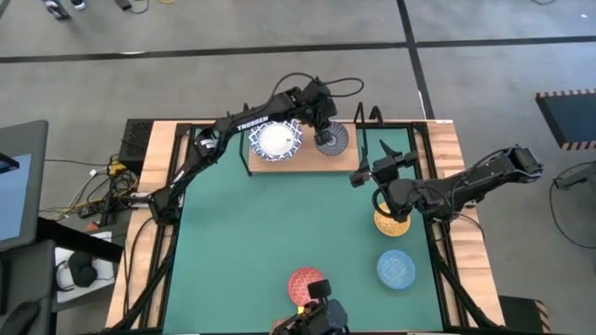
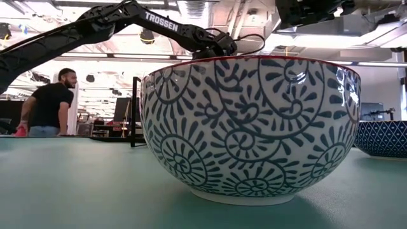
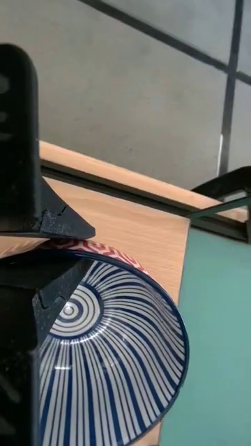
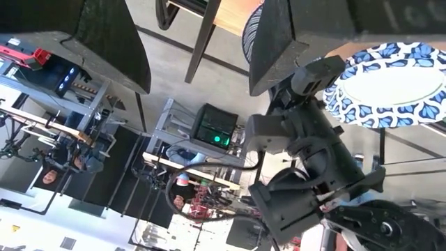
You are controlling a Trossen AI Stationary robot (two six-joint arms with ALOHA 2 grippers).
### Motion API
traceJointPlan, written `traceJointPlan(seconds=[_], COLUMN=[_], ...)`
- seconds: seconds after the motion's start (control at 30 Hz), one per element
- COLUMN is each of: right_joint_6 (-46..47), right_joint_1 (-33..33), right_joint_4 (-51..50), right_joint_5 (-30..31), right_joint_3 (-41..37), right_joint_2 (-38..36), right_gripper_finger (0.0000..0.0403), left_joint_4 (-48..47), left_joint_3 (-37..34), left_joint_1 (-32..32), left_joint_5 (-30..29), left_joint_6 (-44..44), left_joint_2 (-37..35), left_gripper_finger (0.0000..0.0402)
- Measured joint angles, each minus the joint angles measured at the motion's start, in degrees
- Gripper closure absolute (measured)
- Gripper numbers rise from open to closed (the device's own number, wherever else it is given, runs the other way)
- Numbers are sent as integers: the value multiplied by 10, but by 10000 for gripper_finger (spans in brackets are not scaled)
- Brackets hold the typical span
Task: Place and stack bowls onto a shelf
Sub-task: Put the blue patterned bowl on the shelf, then stack the yellow patterned bowl on top of the blue patterned bowl on the shelf
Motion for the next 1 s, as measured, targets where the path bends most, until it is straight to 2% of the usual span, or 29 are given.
traceJointPlan(seconds=[0.23,0.4,0.53,0.73,1.0], right_joint_6=[-1,-5,-9,-20,-45], right_joint_1=[0,0,0,0,0], right_joint_4=[0,0,0,2,5], right_joint_5=[0,-1,-1,-1,-2], right_joint_3=[0,0,0,0,0], right_joint_2=[0,0,0,0,0], right_gripper_finger=[132,132,132,132,132], left_joint_4=[-4,-17,-20,-22,-23], left_joint_3=[-2,-2,-2,-2,-2], left_joint_1=[1,-8,-9,-12,-14], left_joint_5=[21,40,31,-11,-27], left_joint_6=[-10,-24,-27,-31,-30], left_joint_2=[0,0,0,0,0], left_gripper_finger=[377,357,330,295,281])
